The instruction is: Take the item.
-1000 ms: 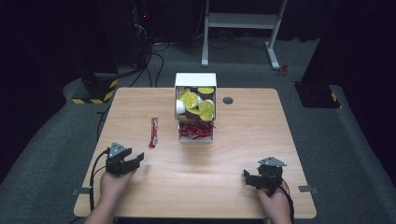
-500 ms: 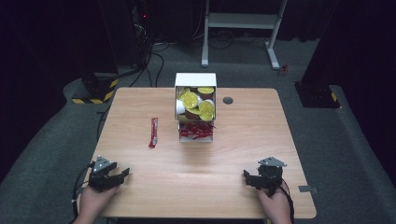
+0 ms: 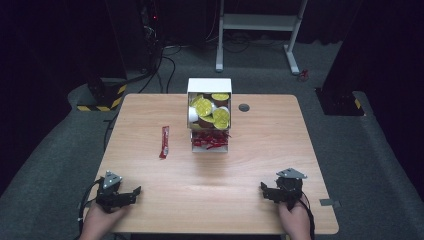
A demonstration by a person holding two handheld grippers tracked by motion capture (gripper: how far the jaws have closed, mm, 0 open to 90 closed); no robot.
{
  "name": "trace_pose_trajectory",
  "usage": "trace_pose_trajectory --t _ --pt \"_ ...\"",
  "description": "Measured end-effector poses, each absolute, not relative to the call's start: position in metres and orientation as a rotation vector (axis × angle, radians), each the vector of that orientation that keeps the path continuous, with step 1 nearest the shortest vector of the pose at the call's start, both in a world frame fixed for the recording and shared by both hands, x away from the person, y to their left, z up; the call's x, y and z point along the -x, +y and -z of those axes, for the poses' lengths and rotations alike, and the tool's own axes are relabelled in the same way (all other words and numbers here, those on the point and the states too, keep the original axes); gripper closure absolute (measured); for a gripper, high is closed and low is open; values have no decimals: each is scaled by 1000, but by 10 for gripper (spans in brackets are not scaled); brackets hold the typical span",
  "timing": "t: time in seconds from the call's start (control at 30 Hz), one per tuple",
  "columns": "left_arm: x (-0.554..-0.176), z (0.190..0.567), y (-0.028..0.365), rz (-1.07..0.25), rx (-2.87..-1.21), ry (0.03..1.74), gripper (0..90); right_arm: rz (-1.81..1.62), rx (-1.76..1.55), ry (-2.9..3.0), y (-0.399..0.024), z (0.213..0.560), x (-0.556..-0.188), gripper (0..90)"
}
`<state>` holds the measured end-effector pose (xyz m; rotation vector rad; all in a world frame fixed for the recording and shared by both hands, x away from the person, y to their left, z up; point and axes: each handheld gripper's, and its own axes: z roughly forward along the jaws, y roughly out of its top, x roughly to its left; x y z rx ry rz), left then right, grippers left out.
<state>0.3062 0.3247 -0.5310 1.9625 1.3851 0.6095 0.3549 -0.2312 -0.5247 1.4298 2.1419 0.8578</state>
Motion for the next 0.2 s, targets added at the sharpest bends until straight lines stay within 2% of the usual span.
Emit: trace_pose_trajectory --t 0.2 --pt "-306 531 325 -610 -1964 1384 109 -863 -1427 2141 -232 525 -355 82"
